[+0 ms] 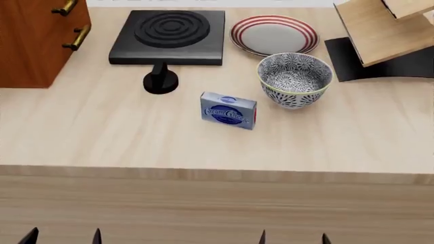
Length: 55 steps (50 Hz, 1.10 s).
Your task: Pick up the cream cheese and put it in the bowl.
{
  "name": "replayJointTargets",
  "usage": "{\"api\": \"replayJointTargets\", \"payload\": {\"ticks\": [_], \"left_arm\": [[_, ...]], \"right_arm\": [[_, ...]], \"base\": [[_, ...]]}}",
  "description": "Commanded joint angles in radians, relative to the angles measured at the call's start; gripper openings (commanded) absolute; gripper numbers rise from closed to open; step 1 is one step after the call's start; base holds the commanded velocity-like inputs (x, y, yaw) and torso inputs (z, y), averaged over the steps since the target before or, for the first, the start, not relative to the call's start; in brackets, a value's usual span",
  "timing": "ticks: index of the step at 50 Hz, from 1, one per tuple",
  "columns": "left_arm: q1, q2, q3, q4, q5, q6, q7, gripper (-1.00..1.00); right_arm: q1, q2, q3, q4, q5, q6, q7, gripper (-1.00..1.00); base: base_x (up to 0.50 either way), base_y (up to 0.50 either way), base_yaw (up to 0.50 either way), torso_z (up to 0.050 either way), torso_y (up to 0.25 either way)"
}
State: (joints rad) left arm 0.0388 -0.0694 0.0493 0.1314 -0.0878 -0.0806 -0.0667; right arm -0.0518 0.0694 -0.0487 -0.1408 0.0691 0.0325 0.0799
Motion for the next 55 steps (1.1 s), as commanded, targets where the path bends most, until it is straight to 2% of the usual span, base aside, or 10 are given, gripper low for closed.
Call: {"api": "replayJointTargets", "payload": {"ticks": [1, 6, 30, 45, 55], "left_arm": [[0.009, -0.019, 0.013, 0.022, -0.013, -0.005, -0.023, 1.00], [0.024, -0.024, 0.017, 0.024, -0.008, 0.029, -0.035, 1.00], [0.024, -0.057, 0.027, 0.047, -0.055, 0.031, -0.052, 1.00], [0.012, -0.069, 0.041, 0.023, -0.059, 0.037, -0.067, 1.00], [0.011, -0.079, 0.048, 0.024, -0.070, 0.035, -0.070, 1.00]], "right_arm": [[-0.008, 0.018, -0.013, -0.019, 0.014, -0.001, 0.023, 1.00], [0.009, 0.023, -0.018, 0.018, 0.024, -0.009, 0.023, 1.00], [-0.031, 0.058, -0.034, -0.089, 0.042, 0.014, 0.069, 1.00], [-0.039, 0.073, -0.039, -0.097, 0.063, 0.002, 0.081, 1.00], [-0.038, 0.081, -0.049, -0.095, 0.071, 0.005, 0.087, 1.00]], "base": [[0.00, 0.00, 0.00, 0.050, 0.000], [0.00, 0.00, 0.00, 0.050, 0.000], [0.00, 0.00, 0.00, 0.050, 0.000], [0.02, 0.32, 0.00, 0.000, 0.000], [0.43, 0.01, 0.00, 0.000, 0.000]]}}
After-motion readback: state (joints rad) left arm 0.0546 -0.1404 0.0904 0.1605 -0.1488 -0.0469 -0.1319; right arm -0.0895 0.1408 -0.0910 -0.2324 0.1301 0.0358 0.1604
